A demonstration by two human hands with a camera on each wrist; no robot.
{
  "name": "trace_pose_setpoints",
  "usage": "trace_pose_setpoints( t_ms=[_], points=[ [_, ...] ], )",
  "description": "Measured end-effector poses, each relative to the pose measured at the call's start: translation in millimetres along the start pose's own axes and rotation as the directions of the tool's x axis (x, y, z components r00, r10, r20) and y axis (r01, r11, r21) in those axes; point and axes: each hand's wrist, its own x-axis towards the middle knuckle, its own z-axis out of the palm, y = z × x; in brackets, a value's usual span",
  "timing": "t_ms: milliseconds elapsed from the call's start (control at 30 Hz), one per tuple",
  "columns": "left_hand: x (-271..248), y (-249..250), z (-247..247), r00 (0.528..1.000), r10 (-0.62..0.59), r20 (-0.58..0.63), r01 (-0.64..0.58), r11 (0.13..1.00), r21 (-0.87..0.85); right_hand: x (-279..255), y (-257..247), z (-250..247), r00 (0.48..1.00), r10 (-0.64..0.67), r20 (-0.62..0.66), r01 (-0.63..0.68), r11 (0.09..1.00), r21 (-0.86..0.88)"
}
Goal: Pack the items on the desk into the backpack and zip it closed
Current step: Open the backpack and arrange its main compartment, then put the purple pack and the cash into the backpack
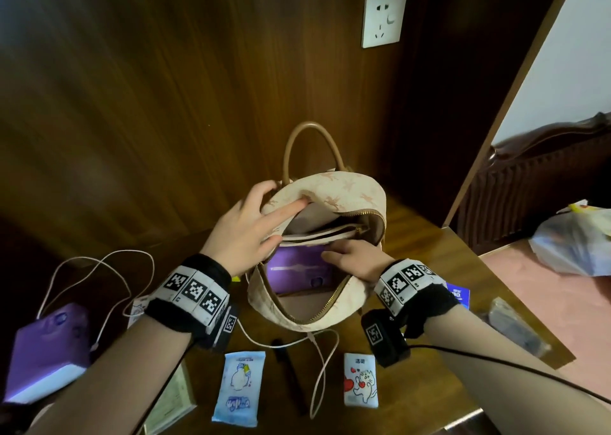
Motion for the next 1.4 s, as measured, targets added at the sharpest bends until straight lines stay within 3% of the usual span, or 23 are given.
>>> trace_pose_setpoints(
  t_ms=[200,300,500,633,767,900,1000,1133,1400],
  points=[
    [-7,7,1,0.998,-0.062,0.005,0.061,0.991,0.119,-16,3,-4,0.990,-0.097,-0.103,0.112,0.983,0.143],
    [-11,12,2,0.996,-0.092,-0.015,0.092,0.994,0.066,-24,0,-9,0.965,-0.192,-0.181,0.226,0.955,0.191],
    [-21,6,-8,0.972,-0.223,-0.079,0.218,0.974,-0.067,-36,-17,-17,0.893,-0.365,-0.265,0.405,0.907,0.113],
    [-33,3,-17,0.960,-0.259,-0.103,0.250,0.964,-0.093,-39,-32,-24,0.819,-0.452,-0.354,0.515,0.851,0.103],
    [-53,-5,-26,0.947,-0.297,-0.125,0.295,0.955,-0.032,-37,-55,-23,0.705,-0.572,-0.420,0.639,0.769,0.027],
    [-85,-23,-33,0.914,-0.374,-0.157,0.379,0.925,0.008,-41,-90,-13,0.627,-0.669,-0.399,0.717,0.696,-0.041],
    [-116,-40,-39,0.848,-0.492,-0.197,0.501,0.865,-0.001,-42,-120,3,0.574,-0.749,-0.332,0.770,0.631,-0.094],
    [-164,-72,-45,0.704,-0.674,-0.226,0.684,0.728,-0.041,-33,-157,30,0.522,-0.806,-0.279,0.815,0.568,-0.114],
    [-268,-148,-40,0.320,-0.947,0.002,0.922,0.311,-0.230,0,-220,107,0.642,-0.750,-0.158,0.758,0.652,-0.013]
  ],
)
